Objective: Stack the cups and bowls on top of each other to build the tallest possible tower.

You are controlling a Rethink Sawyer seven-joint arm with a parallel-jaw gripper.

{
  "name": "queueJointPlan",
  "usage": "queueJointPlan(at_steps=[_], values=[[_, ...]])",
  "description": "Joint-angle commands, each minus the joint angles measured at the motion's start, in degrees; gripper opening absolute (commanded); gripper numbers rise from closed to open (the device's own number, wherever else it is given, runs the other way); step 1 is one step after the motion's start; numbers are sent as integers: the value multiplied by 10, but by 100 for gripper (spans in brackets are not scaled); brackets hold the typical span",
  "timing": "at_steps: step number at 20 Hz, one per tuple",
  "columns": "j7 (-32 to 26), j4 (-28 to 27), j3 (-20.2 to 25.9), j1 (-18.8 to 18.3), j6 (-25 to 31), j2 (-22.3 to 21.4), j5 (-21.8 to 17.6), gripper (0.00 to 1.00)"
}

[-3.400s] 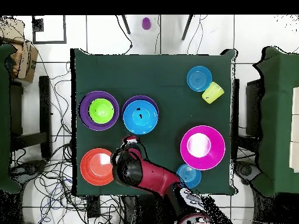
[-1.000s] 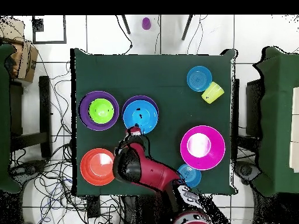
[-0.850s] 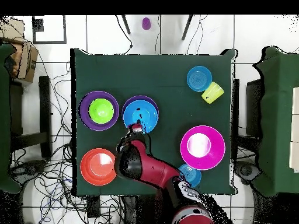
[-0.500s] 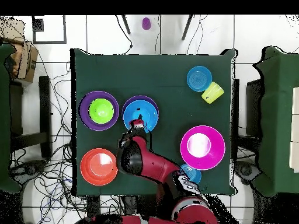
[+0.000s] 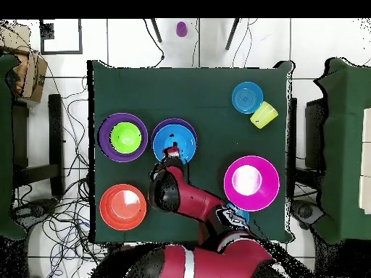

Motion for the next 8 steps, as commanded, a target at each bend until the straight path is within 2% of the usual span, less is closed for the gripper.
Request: queueJointPlan(at_steps=[1, 4, 8], values=[[38, -74, 25, 8, -20, 34, -20, 100], [24, -101, 5, 28, -41, 9, -9, 100], [-41, -144, -40, 72, 0, -57, 1, 100]])
